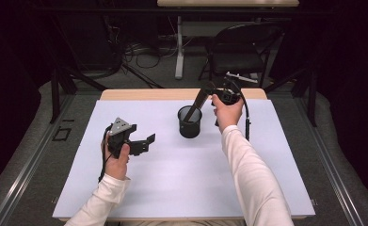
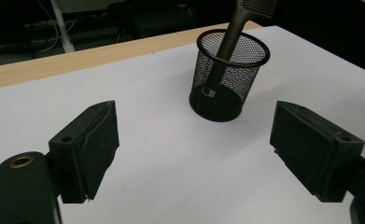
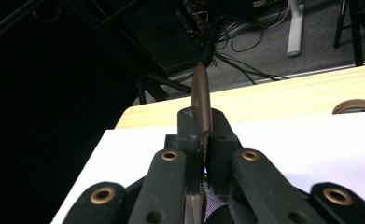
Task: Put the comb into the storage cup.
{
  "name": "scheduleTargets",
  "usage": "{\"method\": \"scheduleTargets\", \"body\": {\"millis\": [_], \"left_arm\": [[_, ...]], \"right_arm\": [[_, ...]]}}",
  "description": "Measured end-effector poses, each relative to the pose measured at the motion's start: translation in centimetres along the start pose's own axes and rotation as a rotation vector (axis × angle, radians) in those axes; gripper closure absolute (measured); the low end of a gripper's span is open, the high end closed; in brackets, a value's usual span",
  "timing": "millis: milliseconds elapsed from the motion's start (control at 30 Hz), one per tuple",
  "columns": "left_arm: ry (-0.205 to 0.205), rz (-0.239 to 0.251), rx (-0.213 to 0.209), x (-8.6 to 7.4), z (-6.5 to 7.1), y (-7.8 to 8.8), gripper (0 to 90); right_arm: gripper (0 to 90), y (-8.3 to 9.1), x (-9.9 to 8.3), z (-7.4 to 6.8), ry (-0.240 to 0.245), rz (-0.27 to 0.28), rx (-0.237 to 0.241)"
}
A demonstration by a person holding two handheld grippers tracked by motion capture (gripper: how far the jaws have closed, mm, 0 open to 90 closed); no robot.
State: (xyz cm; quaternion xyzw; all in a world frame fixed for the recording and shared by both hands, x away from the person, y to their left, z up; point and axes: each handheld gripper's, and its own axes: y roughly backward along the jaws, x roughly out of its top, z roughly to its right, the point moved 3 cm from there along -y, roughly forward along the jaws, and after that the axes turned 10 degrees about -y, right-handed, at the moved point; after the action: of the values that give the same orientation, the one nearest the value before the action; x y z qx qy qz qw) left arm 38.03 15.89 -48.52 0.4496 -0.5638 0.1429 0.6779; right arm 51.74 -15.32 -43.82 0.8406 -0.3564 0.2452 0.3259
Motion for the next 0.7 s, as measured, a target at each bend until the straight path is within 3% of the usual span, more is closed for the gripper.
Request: {"method": "scheduleTargets", "body": {"millis": [700], "left_arm": [[-0.003,-0.002,0.0,0.0,0.0,0.0,15.7]], "right_arm": [[86.6,-0.8,-0.9,1.1,-0.01,-0.014,-0.019]]}}
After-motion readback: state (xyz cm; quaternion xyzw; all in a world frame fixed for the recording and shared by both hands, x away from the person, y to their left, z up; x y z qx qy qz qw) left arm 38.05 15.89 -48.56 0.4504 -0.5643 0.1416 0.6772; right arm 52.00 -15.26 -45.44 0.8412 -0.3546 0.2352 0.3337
